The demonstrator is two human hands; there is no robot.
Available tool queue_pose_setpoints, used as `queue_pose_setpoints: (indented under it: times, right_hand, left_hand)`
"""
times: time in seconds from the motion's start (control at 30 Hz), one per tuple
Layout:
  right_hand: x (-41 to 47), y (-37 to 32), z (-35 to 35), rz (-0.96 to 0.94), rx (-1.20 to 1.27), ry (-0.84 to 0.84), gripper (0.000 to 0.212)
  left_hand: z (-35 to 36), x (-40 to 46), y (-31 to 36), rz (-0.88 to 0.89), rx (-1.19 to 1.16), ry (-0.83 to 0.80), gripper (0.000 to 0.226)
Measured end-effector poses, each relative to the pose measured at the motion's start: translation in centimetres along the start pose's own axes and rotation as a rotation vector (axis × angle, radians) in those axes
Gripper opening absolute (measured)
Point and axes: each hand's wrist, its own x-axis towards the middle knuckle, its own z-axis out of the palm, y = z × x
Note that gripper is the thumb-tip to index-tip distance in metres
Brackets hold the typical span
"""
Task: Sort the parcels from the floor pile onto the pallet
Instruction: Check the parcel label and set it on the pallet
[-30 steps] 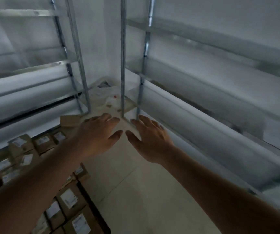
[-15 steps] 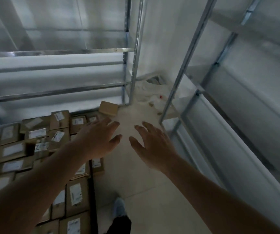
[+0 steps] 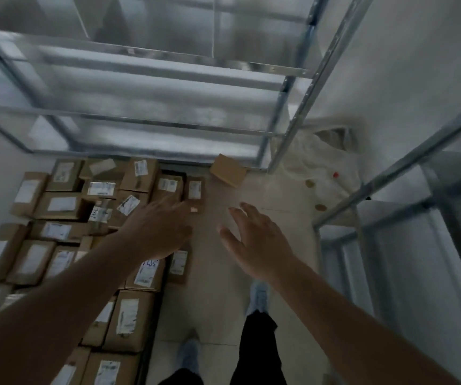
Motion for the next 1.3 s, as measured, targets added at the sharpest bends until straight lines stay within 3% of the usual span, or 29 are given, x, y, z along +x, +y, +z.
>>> queue_pose_setpoints:
  times: [0.2,0.43,0.6,0.93,1.3]
  right_hand:
    - [12.5,5.6,-0.4,-0.153,-0.033,-0.175,0.065]
    - [25.7,11.9,2.7,-0.130,-0.043,-0.316,0.066]
    - [35.3,14.6,8.5,-0.056,-0.015,-0.426,0.065]
    - [52.0,17.9,22.3,0.059,0.003,-0.518,0.060]
    - [63.3,19.6,33.0,0.079,-0.004,-0.636,0.058]
  left_hand:
    - [3.4,9.9,-0.4,-0.238,-0.018,-0.045,0.058]
    - [8.6,22.1,-1.0,-0.367,-0.185,-0.137,0.057]
    - [14.5,30.5,-4.8,-0.401,-0.262,-0.176,0.051]
    - [29.9,45.7,-16.8,-0.488,-0.378,-0.247,0.063]
    - [41.7,52.2,-23.9,-0.522,-0.405,-0.305,0.066]
